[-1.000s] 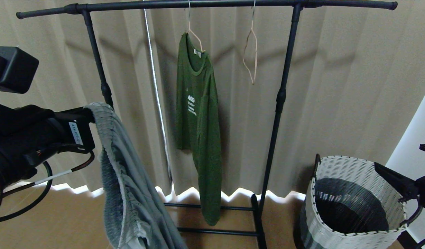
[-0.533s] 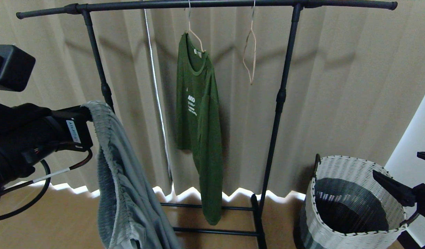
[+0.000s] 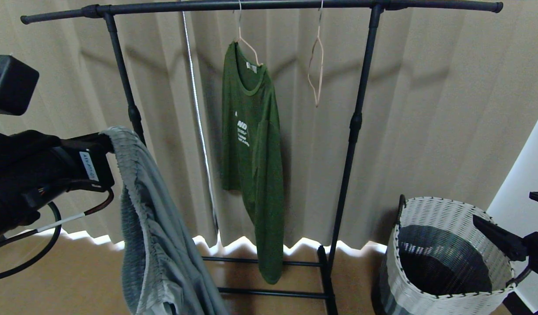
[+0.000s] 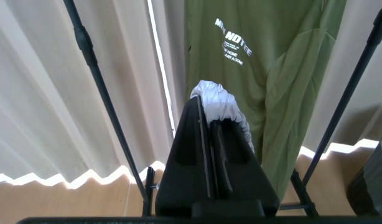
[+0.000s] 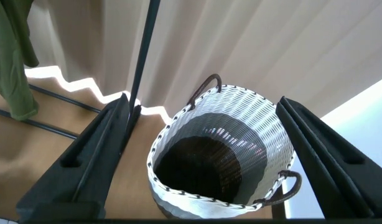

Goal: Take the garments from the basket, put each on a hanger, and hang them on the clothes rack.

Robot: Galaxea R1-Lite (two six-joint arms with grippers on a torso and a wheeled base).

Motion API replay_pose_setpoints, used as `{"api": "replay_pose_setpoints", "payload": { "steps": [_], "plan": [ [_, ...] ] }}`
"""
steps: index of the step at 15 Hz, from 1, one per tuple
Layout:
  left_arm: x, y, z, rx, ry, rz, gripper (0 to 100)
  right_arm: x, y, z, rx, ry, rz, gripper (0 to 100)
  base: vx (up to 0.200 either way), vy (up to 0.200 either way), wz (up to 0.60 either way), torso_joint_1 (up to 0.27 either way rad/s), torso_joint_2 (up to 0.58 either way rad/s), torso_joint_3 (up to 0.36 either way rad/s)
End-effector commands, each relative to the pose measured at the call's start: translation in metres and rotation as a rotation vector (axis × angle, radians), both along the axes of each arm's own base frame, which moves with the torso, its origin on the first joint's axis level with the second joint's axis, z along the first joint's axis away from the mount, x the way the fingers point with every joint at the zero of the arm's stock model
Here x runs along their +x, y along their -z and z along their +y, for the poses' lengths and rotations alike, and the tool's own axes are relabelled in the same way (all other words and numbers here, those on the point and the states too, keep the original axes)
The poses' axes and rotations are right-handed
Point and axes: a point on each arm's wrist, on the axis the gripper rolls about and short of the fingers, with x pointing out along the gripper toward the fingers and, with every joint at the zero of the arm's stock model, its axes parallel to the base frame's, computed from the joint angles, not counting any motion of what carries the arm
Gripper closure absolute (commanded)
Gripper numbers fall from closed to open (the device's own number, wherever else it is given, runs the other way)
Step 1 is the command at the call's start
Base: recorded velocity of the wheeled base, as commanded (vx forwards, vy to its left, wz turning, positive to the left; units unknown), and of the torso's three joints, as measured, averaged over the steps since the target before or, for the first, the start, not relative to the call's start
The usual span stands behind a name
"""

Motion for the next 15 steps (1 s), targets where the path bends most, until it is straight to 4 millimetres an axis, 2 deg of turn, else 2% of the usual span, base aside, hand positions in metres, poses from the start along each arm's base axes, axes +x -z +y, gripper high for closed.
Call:
{"api": "replay_pose_setpoints", "payload": {
  "steps": [1, 6, 11, 15],
  "plan": [
    [0.0, 0.0, 0.0, 0.0, 0.001, -0.002, 100, 0.001, -0.001, 0.0, 0.0, 0.0, -0.004, 0, 0.0, 0.0, 0.0, 0.0, 0.0, 0.0],
    [-0.001, -0.001, 0.0, -0.001, -0.001, -0.004, 100, 0.0, 0.0, 0.0, 0.0, 0.0, 0.001, 0, 0.0, 0.0, 0.0, 0.059, -0.19, -0.142],
    [0.0, -0.001, 0.005, -0.003, -0.019, -0.006, 100, -0.007, 0.015, 0.0, -0.045, -0.014, 0.044, 0, 0.0, 0.0, 0.0, 0.017, -0.04, -0.025],
    [0.0, 0.004, 0.006, 0.008, 0.007, 0.009, 100, -0.004, 0.007, 0.0, -0.04, -0.009, 0.001, 0, 0.0, 0.0, 0.0, 0.015, -0.03, -0.03]
  ]
}}
